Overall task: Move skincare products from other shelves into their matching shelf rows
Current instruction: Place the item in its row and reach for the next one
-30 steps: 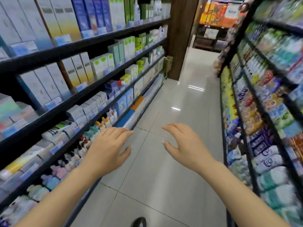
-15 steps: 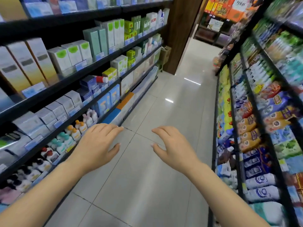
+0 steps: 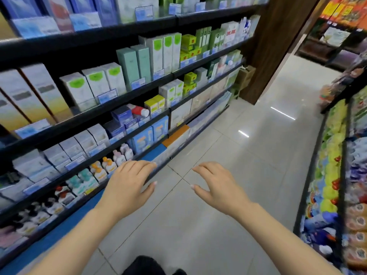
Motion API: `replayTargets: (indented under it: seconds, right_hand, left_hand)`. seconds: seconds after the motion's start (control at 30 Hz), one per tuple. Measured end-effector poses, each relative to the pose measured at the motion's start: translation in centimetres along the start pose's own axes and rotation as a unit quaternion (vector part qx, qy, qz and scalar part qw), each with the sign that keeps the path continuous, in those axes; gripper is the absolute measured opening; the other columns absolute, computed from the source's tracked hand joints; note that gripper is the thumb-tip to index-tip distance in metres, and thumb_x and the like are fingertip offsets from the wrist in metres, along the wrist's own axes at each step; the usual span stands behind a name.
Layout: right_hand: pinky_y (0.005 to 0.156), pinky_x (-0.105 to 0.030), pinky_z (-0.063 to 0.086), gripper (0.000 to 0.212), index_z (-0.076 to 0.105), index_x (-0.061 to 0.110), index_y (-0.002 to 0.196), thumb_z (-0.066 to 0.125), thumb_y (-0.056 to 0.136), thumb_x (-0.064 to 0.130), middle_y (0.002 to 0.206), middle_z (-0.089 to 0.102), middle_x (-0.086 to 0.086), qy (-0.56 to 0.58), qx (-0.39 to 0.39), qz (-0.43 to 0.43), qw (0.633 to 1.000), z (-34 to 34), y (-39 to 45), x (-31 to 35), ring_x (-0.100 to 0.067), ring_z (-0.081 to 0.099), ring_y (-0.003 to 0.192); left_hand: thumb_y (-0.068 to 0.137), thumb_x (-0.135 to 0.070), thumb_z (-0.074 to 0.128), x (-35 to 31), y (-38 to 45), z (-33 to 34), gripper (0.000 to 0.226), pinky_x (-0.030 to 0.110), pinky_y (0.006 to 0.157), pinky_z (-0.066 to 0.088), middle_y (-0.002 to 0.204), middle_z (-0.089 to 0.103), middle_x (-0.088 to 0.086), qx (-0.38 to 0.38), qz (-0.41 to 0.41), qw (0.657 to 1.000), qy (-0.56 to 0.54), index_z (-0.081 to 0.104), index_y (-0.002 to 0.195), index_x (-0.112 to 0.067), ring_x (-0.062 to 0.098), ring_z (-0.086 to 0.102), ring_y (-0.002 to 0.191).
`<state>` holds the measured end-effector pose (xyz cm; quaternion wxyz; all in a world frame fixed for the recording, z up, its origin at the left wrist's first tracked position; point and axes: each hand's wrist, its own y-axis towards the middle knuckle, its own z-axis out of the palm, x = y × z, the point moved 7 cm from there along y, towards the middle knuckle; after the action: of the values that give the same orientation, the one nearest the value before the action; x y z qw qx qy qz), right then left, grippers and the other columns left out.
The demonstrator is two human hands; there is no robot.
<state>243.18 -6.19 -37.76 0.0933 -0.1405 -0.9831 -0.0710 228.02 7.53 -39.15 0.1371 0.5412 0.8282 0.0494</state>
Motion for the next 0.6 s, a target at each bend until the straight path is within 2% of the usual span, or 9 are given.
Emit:
replayTargets:
  seconds: [0.1,0.23,0.37,0.43,0.5,0.6]
  right_hand:
    - [0.084,-0.036,0.051,0.045,0.061,0.014,0.114,0.050,0.084,0.046,0.108,0.063,-0.002,0.004,0.019,-0.020,1.000,1.3,3.4,-1.9,-0.023,0.058,0.101]
    - [0.079,-0.030,0.053,0.045,0.063,0.017,0.110,0.053,0.081,0.049,0.103,0.064,0.001,-0.008,0.044,-0.054,0.997,3.7,9.6,-3.7,-0.020,0.061,0.095]
    - [0.073,-0.026,0.053,0.044,0.064,0.019,0.108,0.052,0.079,0.050,0.101,0.064,0.004,-0.015,0.068,-0.060,0.996,6.2,16.2,-4.3,-0.017,0.062,0.092]
    - [0.074,-0.029,0.055,0.044,0.064,0.018,0.106,0.050,0.079,0.049,0.101,0.064,0.003,-0.008,0.087,-0.071,0.994,7.5,19.1,-4.2,-0.018,0.062,0.092]
    - [0.074,-0.031,0.055,0.046,0.065,0.015,0.106,0.048,0.079,0.048,0.099,0.065,0.001,-0.019,0.105,-0.099,0.989,8.7,21.8,-3.8,-0.021,0.063,0.089]
    - [0.075,-0.029,0.055,0.048,0.065,0.014,0.107,0.048,0.078,0.048,0.099,0.066,0.000,-0.024,0.117,-0.126,0.985,9.7,25.4,-3.4,-0.021,0.062,0.090]
  left_hand:
    - [0.086,-0.045,0.044,2.1,1.8,1.1,0.048,0.033,0.087,0.044,0.110,0.063,0.000,-0.006,-0.035,0.999,-0.008,0.061,0.118,-0.014,0.019,0.056,0.101]
    - [0.085,-0.045,0.043,7.1,4.7,2.9,0.049,0.031,0.087,0.044,0.113,0.062,-0.003,-0.012,-0.098,0.995,-0.016,0.061,0.120,-0.015,0.016,0.053,0.103]
    - [0.084,-0.045,0.040,12.6,7.6,4.0,0.050,0.038,0.084,0.050,0.112,0.062,0.000,-0.012,-0.148,0.989,-0.017,0.062,0.118,-0.016,0.022,0.058,0.100]
    - [0.083,-0.046,0.040,15.0,8.6,4.7,0.050,0.039,0.082,0.051,0.113,0.062,0.000,-0.007,-0.179,0.984,-0.022,0.062,0.118,-0.018,0.024,0.058,0.101]
    - [0.082,-0.047,0.040,17.0,9.5,5.4,0.050,0.037,0.084,0.050,0.115,0.062,0.000,-0.002,-0.198,0.980,-0.013,0.062,0.118,-0.020,0.025,0.058,0.102]
    - [0.081,-0.047,0.039,19.0,10.8,6.5,0.051,0.033,0.086,0.048,0.114,0.062,-0.001,0.001,-0.213,0.977,0.003,0.062,0.117,-0.019,0.023,0.057,0.101]
